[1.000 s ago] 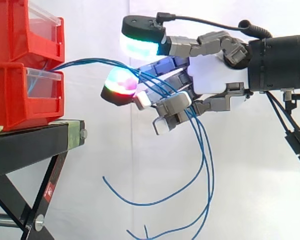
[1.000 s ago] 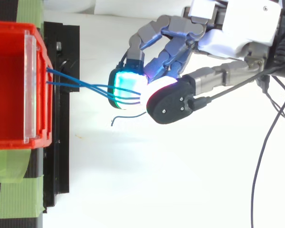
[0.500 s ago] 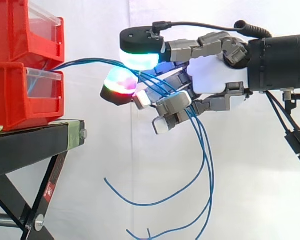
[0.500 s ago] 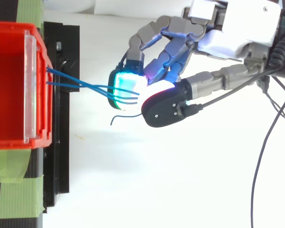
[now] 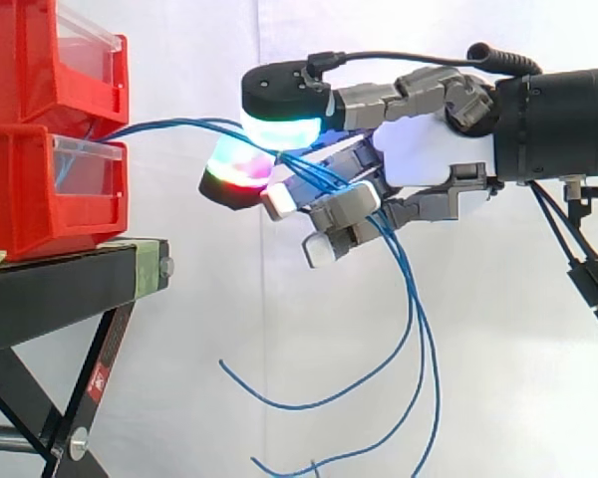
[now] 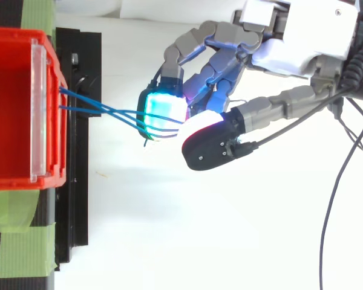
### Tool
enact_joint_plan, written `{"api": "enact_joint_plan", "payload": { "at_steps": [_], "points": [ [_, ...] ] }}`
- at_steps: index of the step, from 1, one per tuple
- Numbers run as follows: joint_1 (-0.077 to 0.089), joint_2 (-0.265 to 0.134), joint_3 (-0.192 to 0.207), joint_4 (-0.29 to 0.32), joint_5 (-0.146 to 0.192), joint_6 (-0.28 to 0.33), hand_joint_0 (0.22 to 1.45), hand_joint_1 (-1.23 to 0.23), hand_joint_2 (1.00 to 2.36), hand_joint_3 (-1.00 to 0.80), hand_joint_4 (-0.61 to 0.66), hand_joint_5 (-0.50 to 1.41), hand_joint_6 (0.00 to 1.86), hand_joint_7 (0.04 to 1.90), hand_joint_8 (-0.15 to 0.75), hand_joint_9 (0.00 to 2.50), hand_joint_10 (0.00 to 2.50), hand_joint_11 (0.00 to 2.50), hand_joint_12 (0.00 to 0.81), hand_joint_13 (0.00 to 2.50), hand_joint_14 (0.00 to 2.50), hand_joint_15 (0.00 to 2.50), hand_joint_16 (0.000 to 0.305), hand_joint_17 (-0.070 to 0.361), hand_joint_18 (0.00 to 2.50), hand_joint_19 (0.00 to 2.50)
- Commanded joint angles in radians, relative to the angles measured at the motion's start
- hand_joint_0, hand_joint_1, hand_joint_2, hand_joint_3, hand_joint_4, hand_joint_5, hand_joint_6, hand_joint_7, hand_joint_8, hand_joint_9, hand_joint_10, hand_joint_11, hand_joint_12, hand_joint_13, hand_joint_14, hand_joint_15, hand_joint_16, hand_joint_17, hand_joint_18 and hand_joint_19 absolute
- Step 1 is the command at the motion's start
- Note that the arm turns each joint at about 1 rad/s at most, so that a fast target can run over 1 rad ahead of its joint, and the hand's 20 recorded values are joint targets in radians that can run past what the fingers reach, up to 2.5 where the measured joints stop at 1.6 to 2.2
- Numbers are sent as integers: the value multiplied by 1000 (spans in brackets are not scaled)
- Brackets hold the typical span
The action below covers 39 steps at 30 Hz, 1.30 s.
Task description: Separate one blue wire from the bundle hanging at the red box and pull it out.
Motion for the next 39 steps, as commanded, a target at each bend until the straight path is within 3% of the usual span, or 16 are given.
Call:
{"api": "enact_joint_plan", "payload": {
  "at_steps": [1, 9, 14, 17, 20, 28, 39],
  "points": [
    [1, 0, 0, 0, 0, 0, 697, -963, 1014, -313, 219, -250, 896, 908, 327, 800, 17, 1002, 393, 1271, 16, 1458, 60, 135, 870, 647],
    [1, 0, 1, -2, 0, 0, 732, -993, 1006, -430, 197, -257, 888, 921, 307, 748, 17, 977, 396, 1232, 19, 1439, 58, 131, 875, 556],
    [1, 0, 0, 0, 5, 0, 679, -986, 1000, -500, 207, -259, 879, 896, 304, 724, 18, 982, 396, 1214, 19, 1420, 58, 130, 859, 572],
    [1, 0, 0, 0, 6, 0, 627, -945, 1000, -500, 208, -253, 879, 892, 319, 778, 17, 1006, 397, 1249, 17, 1444, 58, 130, 875, 634],
    [1, 0, 0, 0, 6, 0, 564, -811, 1000, -500, 209, -244, 882, 881, 342, 845, 17, 1024, 399, 1282, 14, 1470, 59, 133, 883, 699],
    [2, -1, 0, 0, 6, 0, 552, -625, 1000, -500, 213, -221, 880, 876, 360, 963, 16, 1035, 390, 1357, 10, 1446, 59, 134, 922, 746],
    [2, -1, 0, 0, 8, 0, 613, -683, 1019, -234, 145, -211, 923, 874, 364, 1004, 16, 1052, 377, 1382, 14, 1450, 57, 127, 941, 732]
  ]
}}
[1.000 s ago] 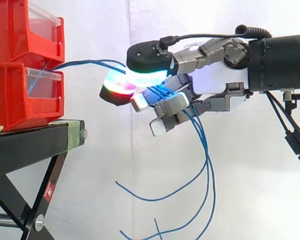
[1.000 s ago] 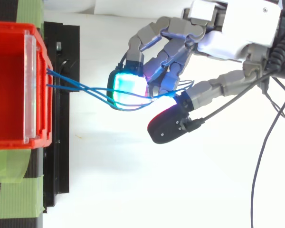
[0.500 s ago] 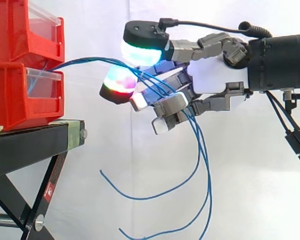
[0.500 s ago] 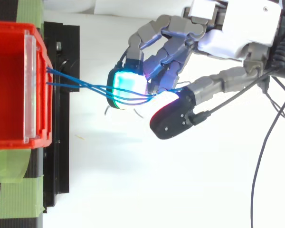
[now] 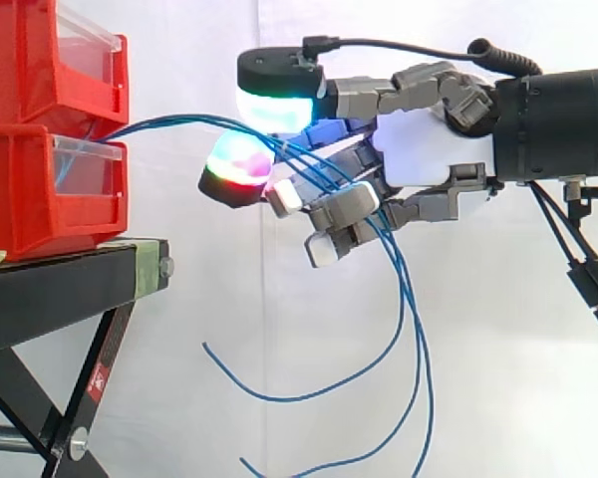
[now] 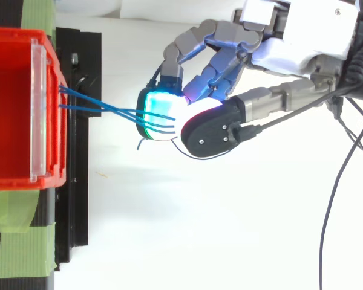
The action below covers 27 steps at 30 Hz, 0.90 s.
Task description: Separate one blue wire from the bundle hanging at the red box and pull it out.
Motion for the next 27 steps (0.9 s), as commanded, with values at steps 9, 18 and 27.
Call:
{"api": "enact_joint_plan", "payload": {
  "at_steps": [9, 18, 27],
  "points": [
    [1, 1, 1, 0, 1, 0, 622, -786, 1023, -94, 80, -204, 933, 941, 359, 1025, 17, 1074, 384, 1370, 14, 1474, 57, 129, 936, 731],
    [1, 1, 1, 0, 2, 0, 612, -856, 1018, -226, 162, -223, 923, 948, 338, 921, 18, 1067, 388, 1298, 15, 1465, 58, 130, 865, 730],
    [1, 1, 1, 2, 2, 0, 672, -892, 1020, -214, 177, -229, 924, 926, 334, 887, 18, 1048, 382, 1279, 16, 1448, 58, 130, 864, 684]
  ]
}}
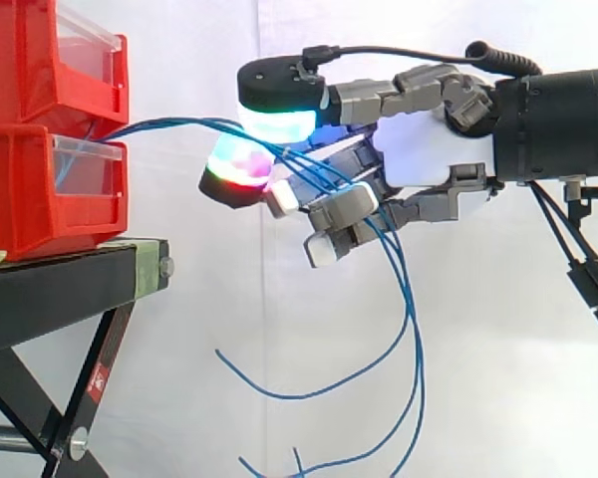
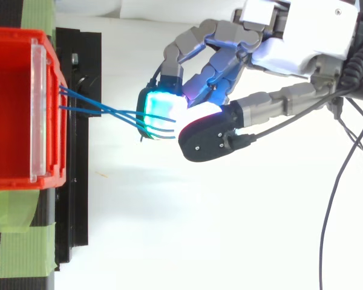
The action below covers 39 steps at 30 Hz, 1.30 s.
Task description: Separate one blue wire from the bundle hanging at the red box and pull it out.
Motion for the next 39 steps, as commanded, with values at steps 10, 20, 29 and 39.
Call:
{"api": "enact_joint_plan", "payload": {
  "at_steps": [10, 20, 29, 39],
  "points": [
    [0, 1, 0, 1, 0, 0, 691, -962, 1015, -293, 181, -249, 903, 943, 313, 754, 15, 982, 402, 1195, 18, 1419, 59, 132, 835, 621],
    [0, 1, 0, 0, 0, 0, 778, -973, 1000, -500, 140, -267, 878, 891, 276, 609, 14, 935, 392, 1102, 21, 1290, 38, 85, 756, 400],
    [0, 1, 1, 0, 0, 0, 650, -856, 1000, -500, 208, -246, 862, 862, 323, 734, 16, 987, 403, 1154, 21, 1295, 40, 90, 767, 532],
    [0, 1, 0, 0, 0, 0, 594, -669, 1003, -464, 202, -219, 850, 874, 349, 879, 15, 1014, 406, 1236, 19, 1321, 50, 111, 819, 645]
  ]
}}
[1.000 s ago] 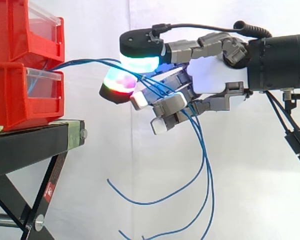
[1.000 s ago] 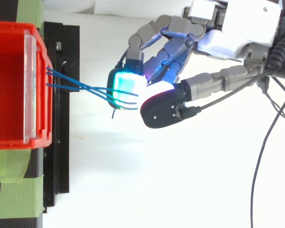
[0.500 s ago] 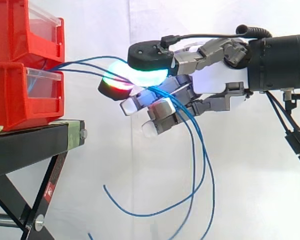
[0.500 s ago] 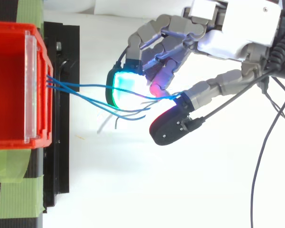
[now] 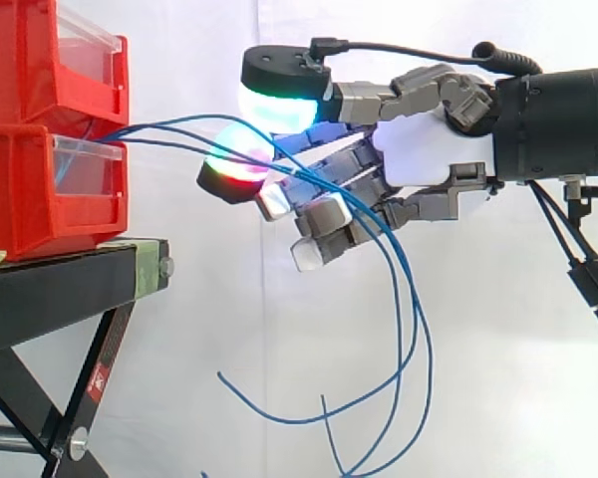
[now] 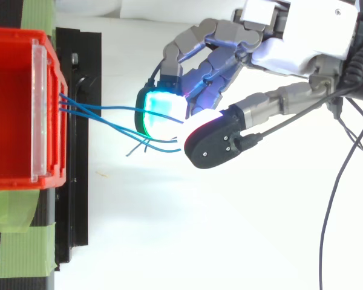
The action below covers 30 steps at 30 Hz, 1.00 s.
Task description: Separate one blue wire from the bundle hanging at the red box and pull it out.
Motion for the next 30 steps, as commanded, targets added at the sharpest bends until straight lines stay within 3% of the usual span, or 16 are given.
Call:
{"api": "enact_joint_plan", "payload": {
  "at_steps": [1, 9, 30],
  "points": [
    [0, -1, -1, 0, 0, 0, 591, -660, 1003, -462, 204, -217, 849, 876, 353, 887, 16, 1007, 406, 1249, 18, 1323, 51, 114, 826, 652],
    [0, 0, 1, 2, 0, 0, 603, -656, 1005, -446, 204, -209, 854, 891, 358, 919, 16, 1013, 398, 1257, 19, 1318, 52, 117, 850, 680],
    [0, 0, -1, 0, 0, 0, 589, -648, 1022, -136, 131, -182, 909, 998, 372, 1001, 16, 1057, 413, 1280, 18, 1338, 54, 123, 891, 718]
  ]
}}
